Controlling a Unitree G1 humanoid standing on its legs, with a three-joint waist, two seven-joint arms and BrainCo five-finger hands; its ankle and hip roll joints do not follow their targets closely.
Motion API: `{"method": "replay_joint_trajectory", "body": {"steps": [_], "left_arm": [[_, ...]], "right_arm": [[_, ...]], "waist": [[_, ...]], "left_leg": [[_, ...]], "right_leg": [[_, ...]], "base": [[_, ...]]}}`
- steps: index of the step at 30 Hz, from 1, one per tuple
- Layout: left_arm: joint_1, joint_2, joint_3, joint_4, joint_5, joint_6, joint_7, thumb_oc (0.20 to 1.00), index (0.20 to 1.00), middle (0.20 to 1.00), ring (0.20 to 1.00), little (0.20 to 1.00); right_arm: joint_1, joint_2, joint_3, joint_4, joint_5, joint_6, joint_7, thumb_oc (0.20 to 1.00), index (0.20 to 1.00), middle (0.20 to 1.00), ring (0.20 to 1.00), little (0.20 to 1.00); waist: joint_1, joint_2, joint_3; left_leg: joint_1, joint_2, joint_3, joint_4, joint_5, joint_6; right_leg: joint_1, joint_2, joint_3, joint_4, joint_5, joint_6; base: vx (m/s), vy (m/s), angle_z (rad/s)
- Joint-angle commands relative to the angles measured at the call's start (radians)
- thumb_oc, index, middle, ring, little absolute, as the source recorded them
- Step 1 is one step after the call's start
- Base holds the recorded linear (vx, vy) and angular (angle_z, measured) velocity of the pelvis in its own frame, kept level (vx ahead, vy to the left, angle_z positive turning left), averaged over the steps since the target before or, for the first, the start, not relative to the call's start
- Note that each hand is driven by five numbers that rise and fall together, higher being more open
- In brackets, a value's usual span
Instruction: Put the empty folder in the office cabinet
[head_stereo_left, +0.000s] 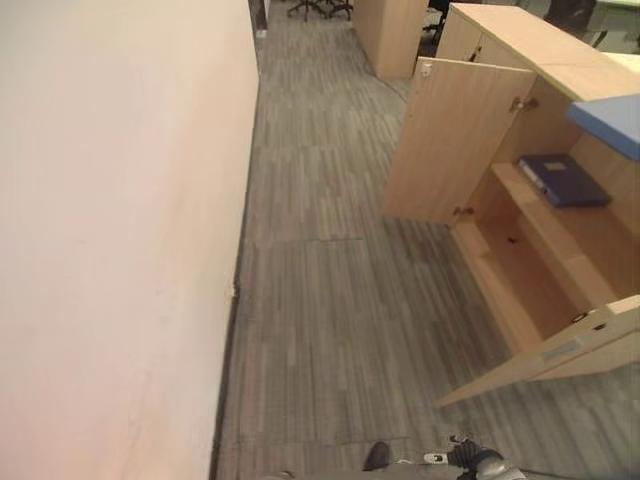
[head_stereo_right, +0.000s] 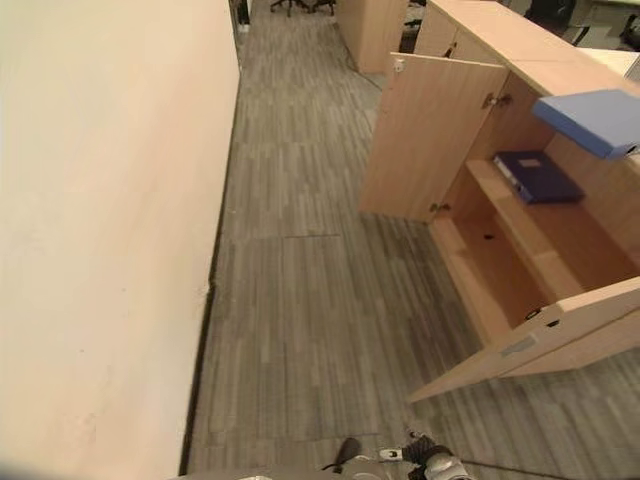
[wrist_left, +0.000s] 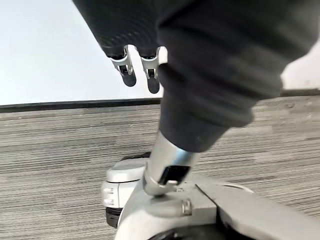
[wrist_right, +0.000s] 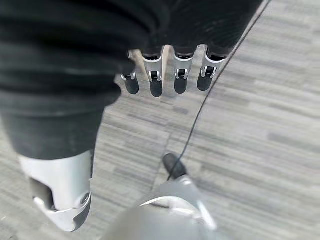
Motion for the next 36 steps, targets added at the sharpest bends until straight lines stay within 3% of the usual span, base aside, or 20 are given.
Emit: {"method": "replay_joint_trajectory", "body": {"steps": [1, 4, 5, 6, 7, 8, 10, 11, 13, 14, 16, 17, 18, 21, 26, 27, 29, 33, 36], "left_arm": [[-0.024, 0.007, -0.001, 0.025, 0.022, -0.003, 0.002, 1.000, 1.000, 1.000, 1.000, 1.000], [-0.045, 0.009, -0.016, -0.004, 0.002, -0.010, 0.002, 1.000, 1.000, 1.000, 1.000, 1.000], [-0.053, 0.009, -0.023, -0.020, -0.005, -0.015, 0.002, 1.000, 1.000, 1.000, 1.000, 1.000], [-0.062, 0.011, -0.036, -0.049, -0.014, -0.016, 0.001, 1.000, 1.000, 1.000, 1.000, 1.000], [-0.070, 0.014, -0.048, -0.070, -0.016, -0.017, 0.005, 1.000, 1.000, 1.000, 1.000, 1.000], [-0.070, 0.014, -0.048, -0.070, -0.016, -0.016, 0.005, 1.000, 1.000, 1.000, 1.000, 1.000], [-0.088, 0.015, -0.084, -0.114, -0.003, -0.019, 0.015, 1.000, 1.000, 1.000, 1.000, 1.000], [-0.088, 0.014, -0.090, -0.117, 0.002, -0.018, 0.016, 1.000, 1.000, 1.000, 1.000, 1.000], [-0.083, 0.012, -0.089, -0.109, -0.003, -0.019, 0.015, 1.000, 1.000, 1.000, 1.000, 1.000], [-0.078, 0.009, -0.078, -0.099, -0.012, -0.018, 0.013, 1.000, 1.000, 1.000, 1.000, 1.000], [-0.062, 0.006, -0.049, -0.074, -0.037, -0.015, 0.012, 1.000, 1.000, 1.000, 1.000, 1.000], [-0.055, 0.006, -0.036, -0.059, -0.045, -0.014, 0.012, 1.000, 1.000, 1.000, 1.000, 1.000], [-0.053, 0.006, -0.022, -0.044, -0.050, -0.014, 0.011, 1.000, 1.000, 1.000, 1.000, 1.000], [-0.039, 0.001, 0.008, -0.006, -0.067, -0.008, 0.008, 1.000, 1.000, 1.000, 1.000, 1.000], [-0.011, -0.010, 0.043, 0.028, -0.080, -0.005, -0.003, 1.000, 1.000, 1.000, 1.000, 1.000], [0.008, -0.013, 0.054, 0.041, -0.067, 0.002, -0.010, 1.000, 1.000, 1.000, 1.000, 1.000], [0.017, -0.010, 0.058, 0.043, -0.060, 0.001, -0.014, 1.000, 1.000, 1.000, 1.000, 1.000], [0.014, -0.001, 0.046, 0.031, -0.040, -0.001, -0.018, 1.000, 1.000, 1.000, 1.000, 1.000], [-0.002, 0.014, 0.010, 0.001, -0.009, -0.008, -0.018, 1.000, 1.000, 1.000, 1.000, 1.000]], "right_arm": [[-0.062, 0.049, -0.005, 0.048, 0.058, -0.017, 0.002, 1.000, 1.000, 1.000, 1.000, 1.000], [-0.059, 0.046, -0.011, 0.054, 0.074, -0.016, 0.000, 1.000, 1.000, 1.000, 1.000, 1.000], [-0.059, 0.047, -0.006, 0.054, 0.076, -0.016, -0.001, 1.000, 1.000, 1.000, 1.000, 1.000], [-0.055, 0.048, 0.007, 0.051, 0.074, -0.013, 0.003, 1.000, 1.000, 1.000, 1.000, 1.000], [-0.056, 0.046, 0.015, 0.047, 0.071, -0.011, 0.004, 1.000, 1.000, 1.000, 1.000, 1.000], [-0.056, 0.046, 0.015, 0.047, 0.071, -0.011, 0.004, 1.000, 1.000, 1.000, 1.000, 1.000], [-0.062, 0.038, 0.025, 0.055, 0.064, -0.005, 0.000, 1.000, 1.000, 1.000, 1.000, 1.000], [-0.063, 0.035, 0.023, 0.060, 0.065, -0.002, -0.003, 1.000, 1.000, 1.000, 1.000, 1.000], [-0.057, 0.031, 0.015, 0.070, 0.070, 0.001, -0.003, 1.000, 1.000, 1.000, 1.000, 1.000], [-0.050, 0.030, 0.008, 0.077, 0.072, 0.002, -0.001, 1.000, 1.000, 1.000, 1.000, 1.000], [-0.036, 0.027, 0.003, 0.087, 0.065, 0.002, 0.003, 1.000, 1.000, 1.000, 1.000, 1.000], [-0.029, 0.026, 0.004, 0.089, 0.057, 0.001, 0.005, 1.000, 1.000, 1.000, 1.000, 1.000], [-0.025, 0.026, 0.004, 0.094, 0.049, -0.001, 0.005, 1.000, 1.000, 1.000, 1.000, 1.000], [-0.007, 0.028, 0.002, 0.112, 0.033, 0.000, 0.012, 1.000, 1.000, 1.000, 1.000, 1.000], [0.010, 0.033, -0.016, 0.122, 0.035, -0.001, 0.026, 1.000, 1.000, 1.000, 1.000, 1.000], [0.022, 0.040, -0.027, 0.130, 0.038, 0.005, 0.038, 1.000, 1.000, 1.000, 1.000, 1.000], [0.032, 0.049, -0.037, 0.137, 0.044, 0.009, 0.052, 1.000, 1.000, 1.000, 1.000, 1.000], [0.034, 0.061, -0.035, 0.155, 0.040, 0.018, 0.069, 1.000, 1.000, 1.000, 1.000, 1.000], [0.020, 0.072, -0.023, 0.159, 0.026, 0.024, 0.086, 1.000, 1.000, 1.000, 1.000, 1.000]], "waist": [[0.010, 0.017, -0.014], [0.003, 0.009, -0.017], [0.002, 0.005, -0.019], [0.007, -0.010, -0.014], [0.013, -0.023, -0.003], [0.012, -0.022, -0.004], [0.038, -0.045, 0.033], [0.044, -0.051, 0.038], [0.056, -0.056, 0.040], [0.063, -0.055, 0.038], [0.077, -0.048, 0.032], [0.082, -0.040, 0.029], [0.092, -0.027, 0.030], [0.110, -0.013, 0.036], [0.121, 0.012, 0.014], [0.122, 0.021, -0.014], [0.125, 0.016, -0.032], [0.131, 0.001, -0.052], [0.146, -0.021, -0.083]], "left_leg": [[0.123, -0.024, 0.013, -0.039, -0.109, 0.015], [0.103, 0.032, 0.029, 0.075, -0.076, -0.021], [0.092, 0.052, 0.035, 0.134, -0.047, -0.033], [0.029, 0.081, 0.033, 0.313, 0.029, -0.043], [-0.030, 0.094, 0.023, 0.445, 0.074, -0.040], [-0.036, 0.096, 0.020, 0.452, 0.071, -0.042], [-0.167, 0.123, 0.032, 0.679, 0.131, -0.027], [-0.212, 0.124, 0.047, 0.688, 0.110, -0.017], [-0.286, 0.107, 0.058, 0.640, 0.068, -0.005], [-0.312, 0.090, 0.063, 0.567, 0.045, 0.000], [-0.330, 0.071, 0.065, 0.372, 0.052, -0.006], [-0.336, 0.063, 0.053, 0.260, 0.100, -0.020], [-0.361, 0.062, 0.043, 0.154, 0.198, -0.032], [-0.377, 0.059, 0.009, -0.032, 0.256, -0.060], [-0.374, 0.071, 0.004, -0.064, 0.270, -0.062], [-0.353, 0.070, 0.004, -0.064, 0.292, -0.069], [-0.335, 0.057, 0.013, -0.064, 0.286, -0.061], [-0.309, 0.017, 0.024, -0.064, 0.254, -0.034], [-0.274, -0.062, 0.035, -0.064, 0.189, 0.010]], "right_leg": [[-0.061, -0.016, 0.038, -0.008, 0.036, 0.097], [-0.020, 0.010, 0.038, 0.000, -0.004, 0.072], [-0.003, 0.028, 0.041, -0.004, -0.018, 0.058], [0.037, 0.055, 0.058, -0.017, -0.044, 0.028], [0.054, 0.067, 0.066, -0.021, -0.060, 0.008], [0.053, 0.069, 0.064, -0.021, -0.060, 0.007], [0.099, 0.083, 0.075, -0.032, -0.096, -0.029], [0.109, 0.080, 0.081, -0.035, -0.104, -0.031], [0.133, 0.068, 0.099, -0.044, -0.111, -0.024], [0.142, 0.057, 0.108, -0.047, -0.116, -0.013], [0.169, 0.038, 0.117, -0.051, -0.131, 0.006], [0.186, 0.039, 0.125, -0.056, -0.139, 0.012], [0.202, 0.046, 0.121, -0.064, -0.136, 0.010], [0.259, 0.058, 0.145, -0.078, -0.166, 0.019], [0.284, 0.062, 0.155, -0.084, -0.175, 0.034], [0.297, 0.051, 0.163, -0.092, -0.180, 0.041], [0.307, 0.029, 0.159, -0.098, -0.178, 0.053], [0.307, -0.016, 0.156, -0.099, -0.166, 0.081], [0.294, -0.104, 0.138, -0.063, -0.110, 0.138]], "base": [[0.35, -0.316, 0.02], [0.22, -0.232, 0.08], [0.27, -0.353, 0.08], [0.25, -0.401, 0.03], [0.16, -0.310, 0.00], [0.07, -0.223, -0.01], [0.10, -0.273, -0.22], [0.13, -0.194, -0.33], [0.14, 0.005, -0.18], [0.20, 0.082, -0.22], [0.24, 0.136, -0.31], [0.23, 0.150, -0.24], [0.26, 0.129, -0.09], [0.27, 0.077, 0.10], [0.21, 0.091, -0.19], [0.41, 0.221, -0.37], [0.35, 0.218, -0.30], [0.21, 0.171, -0.10], [0.27, 0.288, 0.08]]}}
